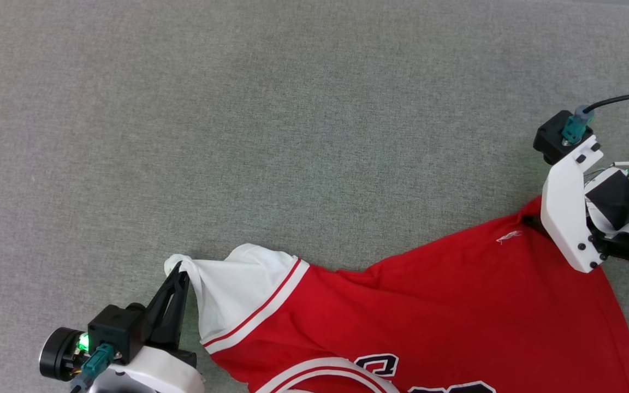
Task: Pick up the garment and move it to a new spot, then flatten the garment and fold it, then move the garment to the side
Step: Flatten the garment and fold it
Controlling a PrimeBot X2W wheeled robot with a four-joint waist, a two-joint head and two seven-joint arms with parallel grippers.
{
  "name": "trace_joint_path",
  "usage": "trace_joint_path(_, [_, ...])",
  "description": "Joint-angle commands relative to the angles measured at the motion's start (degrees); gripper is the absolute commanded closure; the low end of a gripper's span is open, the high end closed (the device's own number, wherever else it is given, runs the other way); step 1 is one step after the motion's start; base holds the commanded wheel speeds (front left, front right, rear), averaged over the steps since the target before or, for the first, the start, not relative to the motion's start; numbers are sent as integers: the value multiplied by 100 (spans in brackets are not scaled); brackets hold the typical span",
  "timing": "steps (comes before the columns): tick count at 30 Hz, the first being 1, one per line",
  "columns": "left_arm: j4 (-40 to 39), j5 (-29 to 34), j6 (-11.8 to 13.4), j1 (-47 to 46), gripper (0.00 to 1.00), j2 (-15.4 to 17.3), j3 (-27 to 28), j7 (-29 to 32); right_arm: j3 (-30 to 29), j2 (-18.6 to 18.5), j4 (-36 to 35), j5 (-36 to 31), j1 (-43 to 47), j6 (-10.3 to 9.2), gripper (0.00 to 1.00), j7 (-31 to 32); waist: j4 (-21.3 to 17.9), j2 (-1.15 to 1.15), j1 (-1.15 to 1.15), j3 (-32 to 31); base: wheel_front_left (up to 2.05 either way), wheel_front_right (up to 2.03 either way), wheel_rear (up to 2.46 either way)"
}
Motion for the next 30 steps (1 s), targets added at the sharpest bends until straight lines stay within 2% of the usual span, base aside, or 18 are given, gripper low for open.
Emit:
trace_joint_path(1, [37, 44, -19, -83, 100, -38, -10, -26, 300, 105, 202, 56, 111, -3, 0, -52, 27, 0, -1, 39, 0, 0, 0])
trace_joint_path(2, [55, 48, -40, -105, 100, -55, -17, -24, 440, 104, 287, 101, 151, -3, 0, -52, 31, 0, -1, 40, 0, 0, 0])
trace_joint_path(3, [73, 48, -54, -115, 100, -65, -19, -27, 590, 86, 339, 126, 176, -2, 5, -26, 30, 0, -1, 35, 0, 0, 0])
trace_joint_path(4, [93, 48, -50, -119, 100, -75, -19, -29, 702, 61, 369, 138, 167, 2, 71, -80, 24, 0, -1, 26, 0, 0, 0])
trace_joint_path(5, [117, 44, -62, -118, 100, -84, -18, -31, 776, 36, 396, 157, 134, 4, 100, -155, 14, 0, -1, 0, 0, 0, 0])
trace_joint_path(8, [179, 27, -59, -82, 100, -65, -16, -32, 821, -30, 454, 230, -88, -5, 100, -502, -42, 0, -1, -146, 0, 0, 0])
trace_joint_path(12, [239, 41, -83, -24, 100, 2, -35, -17, 821, -109, 377, 304, -342, -5, 100, -1279, -117, 0, -1, -478, 0, 0, 0])
trace_joint_path(20, [259, 165, -111, -236, 100, 300, 35, 55, 734, -296, 221, 411, -317, -4, 100, -2647, -306, 0, -1, -1206, 0, 0, 0])
trace_joint_path(24, [194, 282, -202, -646, 100, 500, 137, 168, 502, -316, 135, 301, -397, -4, 100, -3118, -424, 0, -1, -1376, 0, 0, 0])
trace_joint_path(28, [116, 456, -391, -1277, 100, 729, 230, 366, 162, -213, 57, 110, -546, -4, 100, -3493, -525, 0, -1, -1416, 0, 0, 0])
trace_joint_path(30, [83, 488, -501, -1669, 100, 735, 285, 468, 45, -148, -22, -39, -669, -4, 100, -3599, -589, 0, -1, -1397, 0, 0, 0])
